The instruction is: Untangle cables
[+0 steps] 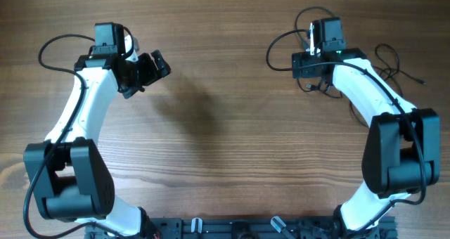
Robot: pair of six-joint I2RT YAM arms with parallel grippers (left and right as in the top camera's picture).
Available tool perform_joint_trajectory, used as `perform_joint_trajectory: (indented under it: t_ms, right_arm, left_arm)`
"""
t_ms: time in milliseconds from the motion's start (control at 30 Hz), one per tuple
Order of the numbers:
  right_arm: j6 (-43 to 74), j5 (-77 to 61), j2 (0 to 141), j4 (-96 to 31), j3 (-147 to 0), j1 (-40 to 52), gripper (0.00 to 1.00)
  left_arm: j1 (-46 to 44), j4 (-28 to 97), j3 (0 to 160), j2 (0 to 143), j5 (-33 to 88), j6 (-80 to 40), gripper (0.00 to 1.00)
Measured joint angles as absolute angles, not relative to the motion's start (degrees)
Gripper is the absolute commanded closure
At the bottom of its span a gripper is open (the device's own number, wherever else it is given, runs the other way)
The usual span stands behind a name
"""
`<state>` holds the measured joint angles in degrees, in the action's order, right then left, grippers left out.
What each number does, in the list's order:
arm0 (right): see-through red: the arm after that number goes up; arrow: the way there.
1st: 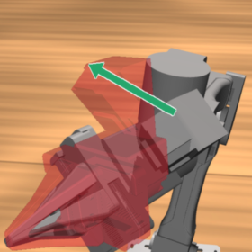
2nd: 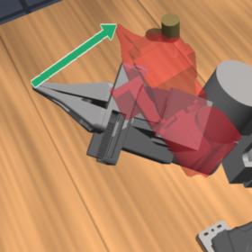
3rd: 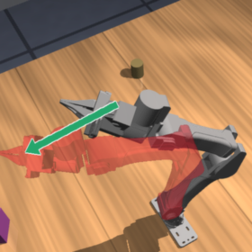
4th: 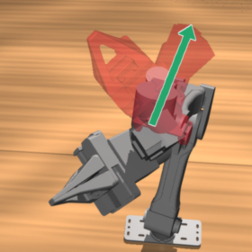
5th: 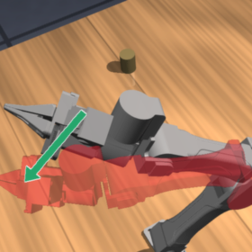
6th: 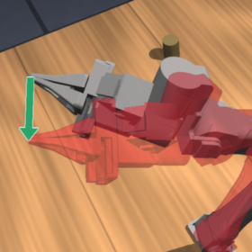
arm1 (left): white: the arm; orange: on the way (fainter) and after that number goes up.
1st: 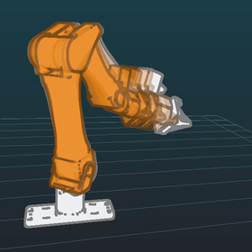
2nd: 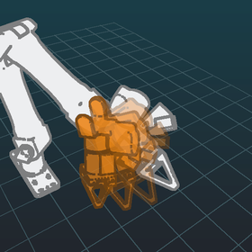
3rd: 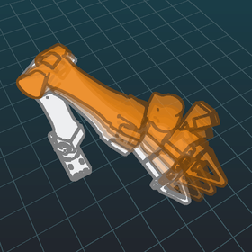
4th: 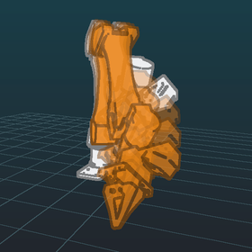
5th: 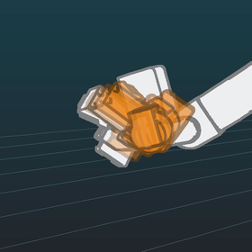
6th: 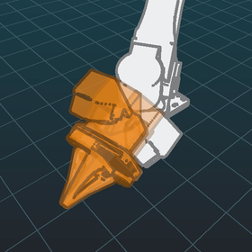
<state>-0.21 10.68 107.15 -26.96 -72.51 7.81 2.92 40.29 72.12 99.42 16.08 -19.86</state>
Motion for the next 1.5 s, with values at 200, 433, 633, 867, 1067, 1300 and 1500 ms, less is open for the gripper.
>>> perform_joint_trajectory:
  t_ms: [200,433,633,867,1067,1300,1500]
  right_arm:
    - [-0.2,10.7,107.2,-26.9,-72.5,7.8,0.0]
    - [-0.2,10.5,107.2,-26.9,-72.5,7.8,0.0]
    - [-0.2,10.5,107.2,-26.7,-72.5,7.8,0.0]
    - [-0.2,10.5,107.2,-26.7,-72.5,7.8,0.0]
    - [-0.2,10.5,107.2,-26.7,-72.5,7.8,0.0]
    - [-0.2,10.5,107.2,-26.7,-72.5,7.8,0.0]
    - [-0.2,10.5,107.2,-26.7,-72.5,7.8,0.0]
  left_arm:
    - [2.9,40.3,72.1,99.4,16.1,-19.9,0.0]
    - [2.6,39.5,72.1,95.8,16.1,-19.9,0.0]
    - [-1.7,25.3,72.2,92.1,14.8,-18.6,0.0]
    - [-10.6,18.7,71.8,92.0,14.8,2.0,0.0]
    - [-10.6,8.9,61.8,91.8,15.1,5.2,0.0]
    - [-10.6,-9.6,39.8,85.4,15.5,2.4,0.0]
    - [-10.6,-12.7,23.8,78.4,15.4,-2.8,0.0]
